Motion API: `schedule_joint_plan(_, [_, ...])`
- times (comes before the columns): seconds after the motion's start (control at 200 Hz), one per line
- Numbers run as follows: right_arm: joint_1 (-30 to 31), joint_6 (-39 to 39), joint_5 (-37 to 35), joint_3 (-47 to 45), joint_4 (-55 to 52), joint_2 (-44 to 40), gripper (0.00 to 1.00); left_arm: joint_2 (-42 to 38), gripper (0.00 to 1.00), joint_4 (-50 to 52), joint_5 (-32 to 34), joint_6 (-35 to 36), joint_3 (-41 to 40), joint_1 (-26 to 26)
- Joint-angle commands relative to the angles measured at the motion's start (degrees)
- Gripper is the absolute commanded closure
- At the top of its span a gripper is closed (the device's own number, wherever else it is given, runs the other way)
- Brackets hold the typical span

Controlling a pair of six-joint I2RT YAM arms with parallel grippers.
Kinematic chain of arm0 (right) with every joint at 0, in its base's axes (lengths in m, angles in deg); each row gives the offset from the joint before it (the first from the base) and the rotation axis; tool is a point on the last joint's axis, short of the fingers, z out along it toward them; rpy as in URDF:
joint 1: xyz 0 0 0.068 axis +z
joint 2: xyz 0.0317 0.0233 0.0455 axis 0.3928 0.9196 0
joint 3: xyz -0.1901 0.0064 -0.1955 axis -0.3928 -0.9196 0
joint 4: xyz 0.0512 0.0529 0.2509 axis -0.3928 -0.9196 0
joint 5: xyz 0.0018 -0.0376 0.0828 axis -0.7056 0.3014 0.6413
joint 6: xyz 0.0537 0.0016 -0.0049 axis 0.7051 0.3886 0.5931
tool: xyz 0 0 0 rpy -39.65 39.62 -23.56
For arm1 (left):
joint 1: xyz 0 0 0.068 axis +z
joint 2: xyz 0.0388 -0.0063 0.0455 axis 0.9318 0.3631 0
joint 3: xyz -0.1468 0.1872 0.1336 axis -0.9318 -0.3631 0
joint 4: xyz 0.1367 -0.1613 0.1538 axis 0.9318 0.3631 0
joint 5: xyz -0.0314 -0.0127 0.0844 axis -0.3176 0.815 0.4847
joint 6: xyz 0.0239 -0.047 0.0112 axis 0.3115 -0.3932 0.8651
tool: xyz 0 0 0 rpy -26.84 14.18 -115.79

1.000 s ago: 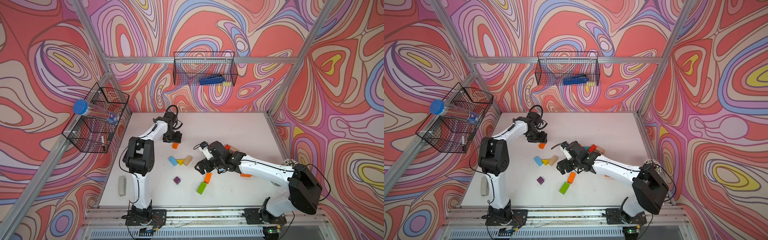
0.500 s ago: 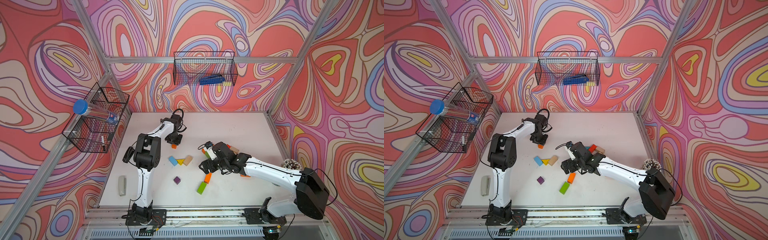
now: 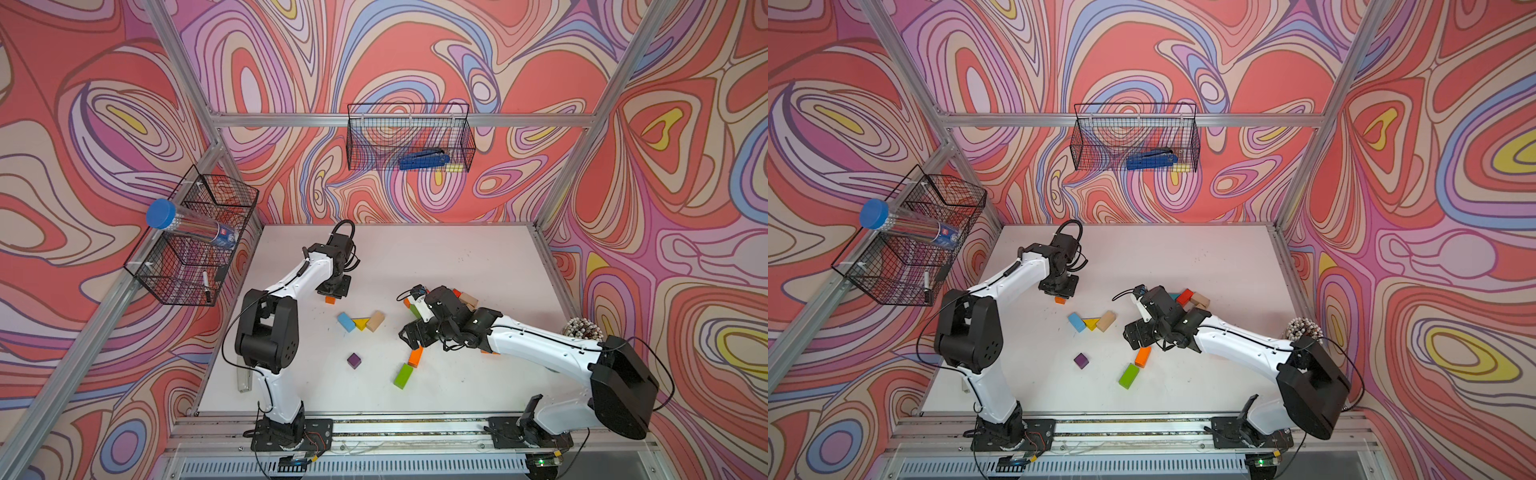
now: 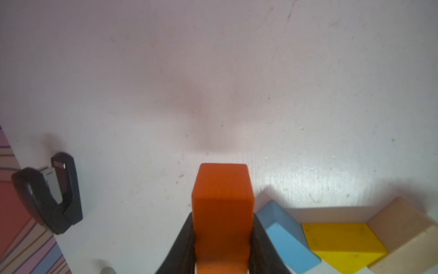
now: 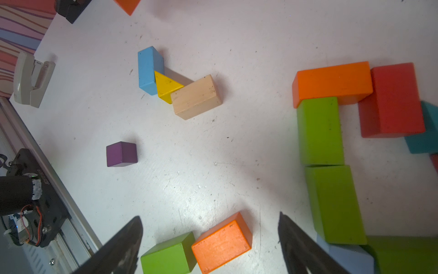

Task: Assemble a heart with building blocks
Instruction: Pick up the building block from the center of the board, then assemble the building block at the center of the board.

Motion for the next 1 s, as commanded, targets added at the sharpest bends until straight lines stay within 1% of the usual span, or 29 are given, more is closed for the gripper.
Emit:
schedule_joint_plan(0.0, [-0.3, 0.2, 0.4, -0.7, 1.4, 0.2, 0.1, -4.0, 0.8, 4.6, -0.4, -6.7, -5.8, 0.0])
schedule_joint_plan(0.135, [-0.2, 0.2, 0.9, -0.9, 2.0, 0.3, 0.1, -7.3, 0.79, 4.7, -3.4, -10.8, -12.2, -1.1])
schedule_joint_plan(0.275, [-0.2, 0.2, 0.7, -0.9, 2.2, 0.6, 0.11, -7.2, 0.78, 4.8, -5.0, -14.9, -15.7, -3.2])
schedule_joint_plan(0.386, [-0.3, 0.5, 0.5, -1.1, 2.4, 0.7, 0.11, -6.8, 0.78, 2.8, -6.5, -17.3, -19.3, -3.4])
schedule_joint_plan(0.516, [-0.2, 0.7, 0.6, -1.6, 2.7, 0.7, 0.11, -7.1, 0.77, -0.4, -8.5, -17.9, -22.5, -3.5])
schedule_joint_plan(0.671, [-0.2, 0.6, 0.6, -1.8, 2.8, 0.9, 0.11, -7.2, 0.76, -3.2, -9.8, -18.8, -24.4, -3.6])
schedule_joint_plan(0.706, [-0.2, 0.7, 0.6, -1.9, 2.8, 1.0, 0.11, -7.3, 0.73, -3.5, -9.7, -19.1, -24.7, -3.5])
schedule_joint_plan(0.831, [-0.2, 0.7, 0.4, -1.9, 2.7, 0.9, 0.11, -7.5, 0.57, -2.3, -7.5, -21.5, -26.0, -3.5])
schedule_joint_plan(0.941, [-0.2, 0.9, 0.3, -2.2, 2.9, 0.8, 0.11, -9.0, 0.39, -1.2, -6.4, -23.9, -28.2, -3.6])
schedule_joint_plan(0.997, [-0.2, 1.0, 0.4, -2.2, 2.9, 0.9, 0.11, -10.0, 0.33, -0.4, -6.1, -25.6, -29.3, -3.5])
